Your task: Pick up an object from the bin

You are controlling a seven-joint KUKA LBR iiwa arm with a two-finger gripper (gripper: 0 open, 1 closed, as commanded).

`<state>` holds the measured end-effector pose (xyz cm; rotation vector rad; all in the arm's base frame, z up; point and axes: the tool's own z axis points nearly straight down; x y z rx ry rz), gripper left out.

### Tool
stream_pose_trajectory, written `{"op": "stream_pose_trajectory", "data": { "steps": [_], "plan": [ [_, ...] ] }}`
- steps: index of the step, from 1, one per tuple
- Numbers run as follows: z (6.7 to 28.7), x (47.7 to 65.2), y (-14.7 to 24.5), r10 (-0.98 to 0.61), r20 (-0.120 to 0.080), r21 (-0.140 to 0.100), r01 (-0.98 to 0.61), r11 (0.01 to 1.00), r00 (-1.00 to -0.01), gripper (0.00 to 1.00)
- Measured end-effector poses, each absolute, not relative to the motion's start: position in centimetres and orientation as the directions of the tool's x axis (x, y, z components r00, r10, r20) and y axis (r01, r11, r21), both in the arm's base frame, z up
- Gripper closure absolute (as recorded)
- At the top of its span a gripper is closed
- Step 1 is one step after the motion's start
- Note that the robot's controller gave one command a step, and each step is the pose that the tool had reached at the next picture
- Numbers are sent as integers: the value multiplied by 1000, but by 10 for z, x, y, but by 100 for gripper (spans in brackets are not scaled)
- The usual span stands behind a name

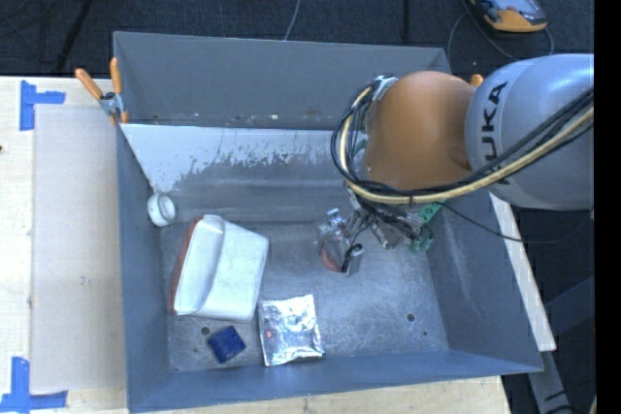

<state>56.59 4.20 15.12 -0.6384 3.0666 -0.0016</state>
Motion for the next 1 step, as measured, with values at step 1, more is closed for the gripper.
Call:
{"op": "stream_pose_trajectory", "data": {
  "steps": [1],
  "plan": [
    [285, 575, 30, -424, -10, -4, -424, 906, -906, 100]
  ]
}}
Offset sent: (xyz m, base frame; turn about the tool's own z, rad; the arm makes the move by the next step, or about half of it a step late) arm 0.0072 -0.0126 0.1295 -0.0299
